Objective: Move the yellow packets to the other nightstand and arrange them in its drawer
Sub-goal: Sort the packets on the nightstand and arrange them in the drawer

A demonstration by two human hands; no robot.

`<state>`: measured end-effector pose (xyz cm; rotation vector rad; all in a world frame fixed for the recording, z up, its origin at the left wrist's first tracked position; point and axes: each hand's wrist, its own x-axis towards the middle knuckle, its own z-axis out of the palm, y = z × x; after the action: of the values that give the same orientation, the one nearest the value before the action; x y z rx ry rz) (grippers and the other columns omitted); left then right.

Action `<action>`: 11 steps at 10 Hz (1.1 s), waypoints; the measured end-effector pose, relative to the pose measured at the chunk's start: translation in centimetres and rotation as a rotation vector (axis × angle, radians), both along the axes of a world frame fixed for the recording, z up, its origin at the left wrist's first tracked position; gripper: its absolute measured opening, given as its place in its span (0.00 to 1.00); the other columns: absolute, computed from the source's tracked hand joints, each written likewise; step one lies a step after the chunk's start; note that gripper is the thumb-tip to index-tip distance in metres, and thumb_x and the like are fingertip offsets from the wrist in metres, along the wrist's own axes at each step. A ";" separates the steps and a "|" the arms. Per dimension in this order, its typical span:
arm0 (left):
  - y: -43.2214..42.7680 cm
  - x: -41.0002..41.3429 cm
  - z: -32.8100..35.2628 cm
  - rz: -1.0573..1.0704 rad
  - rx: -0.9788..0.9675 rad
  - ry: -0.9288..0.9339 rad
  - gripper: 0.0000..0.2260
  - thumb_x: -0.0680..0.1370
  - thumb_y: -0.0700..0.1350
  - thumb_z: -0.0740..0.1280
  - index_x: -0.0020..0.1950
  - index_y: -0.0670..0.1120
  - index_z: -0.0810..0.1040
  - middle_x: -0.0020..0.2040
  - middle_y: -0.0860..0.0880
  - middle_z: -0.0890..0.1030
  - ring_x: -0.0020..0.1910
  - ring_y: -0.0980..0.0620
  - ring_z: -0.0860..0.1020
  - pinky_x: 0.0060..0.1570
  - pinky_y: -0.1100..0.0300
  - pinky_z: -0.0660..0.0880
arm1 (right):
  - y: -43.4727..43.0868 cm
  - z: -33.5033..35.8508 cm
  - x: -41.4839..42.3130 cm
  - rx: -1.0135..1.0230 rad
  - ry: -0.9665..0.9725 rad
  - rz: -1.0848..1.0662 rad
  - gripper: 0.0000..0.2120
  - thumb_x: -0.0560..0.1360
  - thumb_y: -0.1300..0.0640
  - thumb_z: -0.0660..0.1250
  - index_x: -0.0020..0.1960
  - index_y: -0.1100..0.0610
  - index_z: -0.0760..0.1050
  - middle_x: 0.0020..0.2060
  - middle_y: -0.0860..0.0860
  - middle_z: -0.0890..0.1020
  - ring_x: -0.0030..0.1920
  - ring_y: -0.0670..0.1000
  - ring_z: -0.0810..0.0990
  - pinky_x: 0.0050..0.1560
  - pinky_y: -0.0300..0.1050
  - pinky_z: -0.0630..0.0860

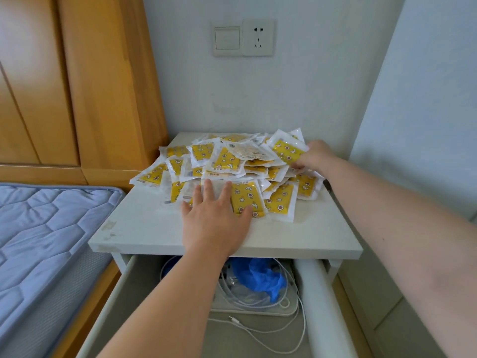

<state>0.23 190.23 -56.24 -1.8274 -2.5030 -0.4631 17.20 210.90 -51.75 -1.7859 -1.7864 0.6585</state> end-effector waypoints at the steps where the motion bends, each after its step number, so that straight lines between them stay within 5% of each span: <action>1: 0.0 0.0 0.0 0.003 0.007 -0.001 0.32 0.77 0.68 0.49 0.78 0.59 0.46 0.79 0.47 0.45 0.78 0.45 0.44 0.75 0.43 0.47 | -0.5 0.8 -0.6 0.104 0.102 0.031 0.13 0.66 0.65 0.72 0.50 0.60 0.76 0.44 0.54 0.79 0.44 0.55 0.78 0.40 0.42 0.73; 2: 0.0 -0.1 -0.1 0.010 0.008 -0.002 0.32 0.77 0.68 0.49 0.78 0.59 0.46 0.79 0.48 0.45 0.78 0.46 0.45 0.75 0.43 0.47 | -1.1 1.0 -0.8 0.187 0.273 -0.074 0.18 0.70 0.68 0.68 0.59 0.62 0.74 0.50 0.59 0.79 0.53 0.59 0.79 0.46 0.49 0.76; 3: 0.1 0.0 -0.1 0.009 0.010 -0.003 0.32 0.77 0.68 0.49 0.78 0.59 0.46 0.79 0.48 0.45 0.78 0.46 0.45 0.75 0.43 0.47 | -1.7 1.3 -0.3 0.225 0.600 -0.206 0.10 0.69 0.69 0.64 0.47 0.57 0.75 0.38 0.53 0.77 0.43 0.58 0.80 0.36 0.43 0.73; 4: 0.2 0.0 0.0 0.007 0.007 -0.003 0.32 0.77 0.68 0.49 0.78 0.58 0.46 0.79 0.47 0.44 0.78 0.46 0.44 0.75 0.43 0.47 | -3.7 1.4 0.1 0.161 0.906 -0.242 0.11 0.67 0.69 0.66 0.41 0.54 0.73 0.36 0.51 0.77 0.39 0.54 0.77 0.37 0.44 0.74; 5: 0.0 0.0 0.1 0.012 0.042 0.008 0.32 0.77 0.67 0.48 0.78 0.58 0.43 0.79 0.47 0.41 0.78 0.46 0.40 0.75 0.43 0.45 | -7.0 0.1 -0.1 0.107 0.976 -0.153 0.12 0.66 0.69 0.68 0.41 0.54 0.75 0.41 0.53 0.81 0.44 0.57 0.82 0.46 0.52 0.79; 7: -0.7 0.2 0.0 -0.075 0.156 0.003 0.31 0.78 0.66 0.45 0.76 0.59 0.34 0.78 0.50 0.35 0.77 0.48 0.35 0.75 0.45 0.41 | -12.7 -2.2 -0.2 0.137 0.711 0.050 0.05 0.70 0.66 0.67 0.45 0.60 0.77 0.41 0.56 0.82 0.40 0.53 0.79 0.42 0.45 0.74; 8: -0.8 0.2 0.0 -0.120 0.157 -0.017 0.30 0.79 0.66 0.45 0.76 0.60 0.34 0.78 0.52 0.35 0.77 0.49 0.36 0.75 0.46 0.40 | -13.1 -1.2 -0.1 0.189 0.440 0.137 0.09 0.68 0.64 0.68 0.47 0.67 0.75 0.43 0.65 0.80 0.37 0.52 0.74 0.39 0.44 0.68; 9: -0.8 0.1 -0.1 -0.123 0.178 -0.052 0.31 0.79 0.65 0.46 0.76 0.58 0.33 0.78 0.53 0.37 0.77 0.50 0.37 0.75 0.48 0.41 | -13.5 1.2 -0.4 0.165 0.056 0.273 0.14 0.69 0.64 0.69 0.54 0.61 0.77 0.46 0.54 0.79 0.47 0.54 0.77 0.42 0.40 0.69; 11: -0.8 0.0 -0.2 -0.111 0.212 -0.125 0.33 0.80 0.64 0.48 0.77 0.55 0.33 0.79 0.53 0.40 0.77 0.52 0.39 0.75 0.50 0.42 | -14.1 4.6 -2.2 0.182 -0.551 0.363 0.13 0.69 0.64 0.64 0.37 0.53 0.60 0.34 0.50 0.69 0.31 0.48 0.69 0.27 0.41 0.61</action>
<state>0.22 189.43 -56.42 -1.9150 -2.3250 -0.8363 15.04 196.76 -47.18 -1.6307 -2.4829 0.1156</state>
